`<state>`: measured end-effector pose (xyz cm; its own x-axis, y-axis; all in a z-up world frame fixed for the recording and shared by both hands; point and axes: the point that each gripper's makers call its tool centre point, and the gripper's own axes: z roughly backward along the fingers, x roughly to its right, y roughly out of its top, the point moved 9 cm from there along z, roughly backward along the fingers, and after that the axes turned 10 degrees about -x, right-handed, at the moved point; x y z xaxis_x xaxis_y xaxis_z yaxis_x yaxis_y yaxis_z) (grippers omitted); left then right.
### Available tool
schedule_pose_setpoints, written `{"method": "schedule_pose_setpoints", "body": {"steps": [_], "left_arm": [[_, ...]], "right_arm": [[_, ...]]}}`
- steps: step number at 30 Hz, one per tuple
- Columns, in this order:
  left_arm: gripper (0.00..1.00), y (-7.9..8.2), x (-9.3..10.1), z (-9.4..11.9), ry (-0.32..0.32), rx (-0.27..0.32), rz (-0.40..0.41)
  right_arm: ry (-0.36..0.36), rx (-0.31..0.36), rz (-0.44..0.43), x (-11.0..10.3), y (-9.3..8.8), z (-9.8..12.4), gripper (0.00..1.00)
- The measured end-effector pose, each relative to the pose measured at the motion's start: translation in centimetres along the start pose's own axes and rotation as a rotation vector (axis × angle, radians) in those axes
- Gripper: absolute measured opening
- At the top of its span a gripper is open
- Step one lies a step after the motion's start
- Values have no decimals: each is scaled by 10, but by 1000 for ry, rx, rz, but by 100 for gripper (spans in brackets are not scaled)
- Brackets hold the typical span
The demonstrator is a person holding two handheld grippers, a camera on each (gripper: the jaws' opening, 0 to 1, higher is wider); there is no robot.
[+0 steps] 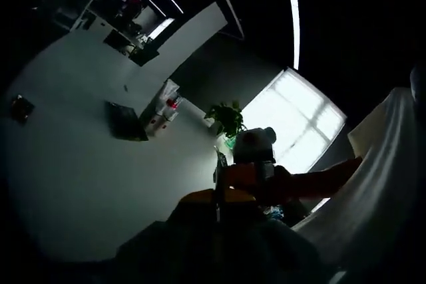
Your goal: Arrange the skincare products in the storage area until every visible bottle or jar stands upright without overlapping.
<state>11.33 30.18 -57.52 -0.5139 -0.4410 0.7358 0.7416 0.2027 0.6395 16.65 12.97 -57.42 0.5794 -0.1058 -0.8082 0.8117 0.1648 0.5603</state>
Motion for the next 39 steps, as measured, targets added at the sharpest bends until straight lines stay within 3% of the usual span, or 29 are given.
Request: {"method": "schedule_pose_setpoints", "body": {"steps": [3, 6, 8, 9, 11, 12, 15, 19, 21, 24, 26, 28, 29, 30, 34, 39], "left_arm": [[0, 0, -2, -1, 29, 1, 21], [0, 0, -7, -2, 42, 1, 44], [0, 1, -12, -3, 49, 10, 73], [0, 1, -15, -4, 56, 10, 85], [0, 1, -20, -6, 60, 1, 106], [0, 1, -20, -6, 63, 0, 107], [0, 2, -24, -9, 70, -3, 118], [0, 3, -31, -10, 82, 0, 136], [0, 4, -34, -10, 90, 4, 149], [0, 7, -37, -10, 101, -10, 157], [0, 9, -39, -10, 112, -19, 164], [0, 11, -42, -9, 126, -30, 172], [0, 13, -44, -9, 130, -36, 175], [0, 14, -45, -9, 133, -40, 181], [0, 25, -53, -11, 149, -58, 187], [0, 43, -67, -18, 158, -66, 205]], "right_arm": [[-31, 37, -5, 2, 0, 6, 17], [-83, 58, 3, 3, -5, 16, 20], [-161, 44, 27, 7, -10, 25, 24], [-235, 53, 62, 8, -11, 28, 31], [-376, -47, 153, 11, -20, 31, 48], [-394, -64, 168, 11, -22, 31, 53], [-525, -198, 290, 16, -35, 30, 51], [-602, -330, 354, 24, -57, 19, 62], [-662, -400, 431, 31, -67, 15, 61], [-733, -443, 458, 44, -83, 10, 52], [-811, -511, 311, 53, -93, 12, 48], [-895, -569, 449, 60, -88, 15, 50], [-906, -561, 466, 62, -87, 16, 52], [-885, -510, 437, 63, -87, 14, 52], [-910, -548, 453, 65, -91, 14, 52], [-936, -553, 443, 71, -92, 16, 58]]}}
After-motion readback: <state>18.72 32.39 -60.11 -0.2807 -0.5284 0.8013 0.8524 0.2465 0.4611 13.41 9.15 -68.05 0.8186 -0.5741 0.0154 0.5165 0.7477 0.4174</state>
